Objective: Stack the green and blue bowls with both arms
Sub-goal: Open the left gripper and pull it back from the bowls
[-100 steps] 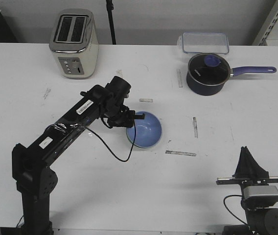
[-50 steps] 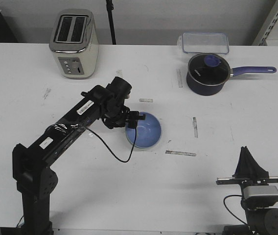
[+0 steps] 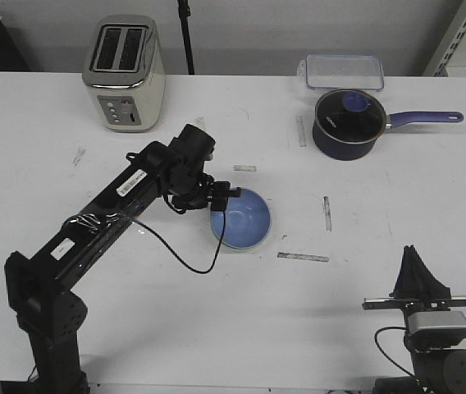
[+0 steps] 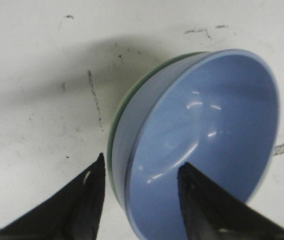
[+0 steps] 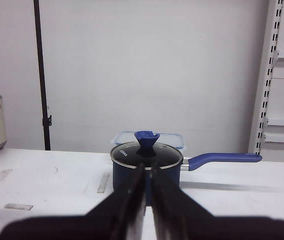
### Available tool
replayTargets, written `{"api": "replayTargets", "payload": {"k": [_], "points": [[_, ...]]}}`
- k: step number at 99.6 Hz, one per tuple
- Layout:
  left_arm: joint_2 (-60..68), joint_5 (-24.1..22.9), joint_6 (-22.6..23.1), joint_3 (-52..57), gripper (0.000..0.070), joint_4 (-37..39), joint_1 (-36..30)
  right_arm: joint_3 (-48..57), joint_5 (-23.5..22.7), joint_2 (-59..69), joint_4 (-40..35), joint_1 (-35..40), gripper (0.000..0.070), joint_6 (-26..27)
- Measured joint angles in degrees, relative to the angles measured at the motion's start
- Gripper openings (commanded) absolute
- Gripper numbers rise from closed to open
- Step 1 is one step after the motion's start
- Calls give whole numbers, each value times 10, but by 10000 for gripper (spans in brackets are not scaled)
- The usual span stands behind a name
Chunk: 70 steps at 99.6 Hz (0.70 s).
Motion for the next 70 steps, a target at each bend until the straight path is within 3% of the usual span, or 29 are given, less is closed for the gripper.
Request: {"api": "replayTargets", "payload": {"k": [11, 22, 41, 70], "points": [[-35, -1, 10, -37, 252, 35, 12, 0, 0, 0, 0, 0, 10, 0], [-74, -1, 14, -101, 2, 86, 24, 0, 0, 0, 0, 0, 9, 0], [-177, -2, 19, -235, 1, 190, 47, 0, 0, 0, 0, 0, 10, 0], [-370, -2, 49, -452, 1, 406, 120, 0, 0, 0, 0, 0, 10, 0]]}}
